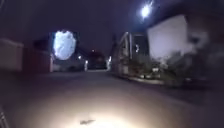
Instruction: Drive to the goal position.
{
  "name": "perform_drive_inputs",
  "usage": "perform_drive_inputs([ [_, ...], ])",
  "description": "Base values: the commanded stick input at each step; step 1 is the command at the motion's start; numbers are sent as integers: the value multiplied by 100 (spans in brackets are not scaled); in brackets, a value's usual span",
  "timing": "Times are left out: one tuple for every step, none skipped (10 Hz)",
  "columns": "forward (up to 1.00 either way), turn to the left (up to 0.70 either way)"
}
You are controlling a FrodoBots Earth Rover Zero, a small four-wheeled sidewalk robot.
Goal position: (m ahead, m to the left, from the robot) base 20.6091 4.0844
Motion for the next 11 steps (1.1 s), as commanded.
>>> perform_drive_inputs([
  [70, 0],
  [70, 0],
  [70, 0],
  [70, 0],
  [70, 0],
  [70, 0],
  [70, 0],
  [70, 0],
  [70, 0],
  [70, 0],
  [70, 0],
])
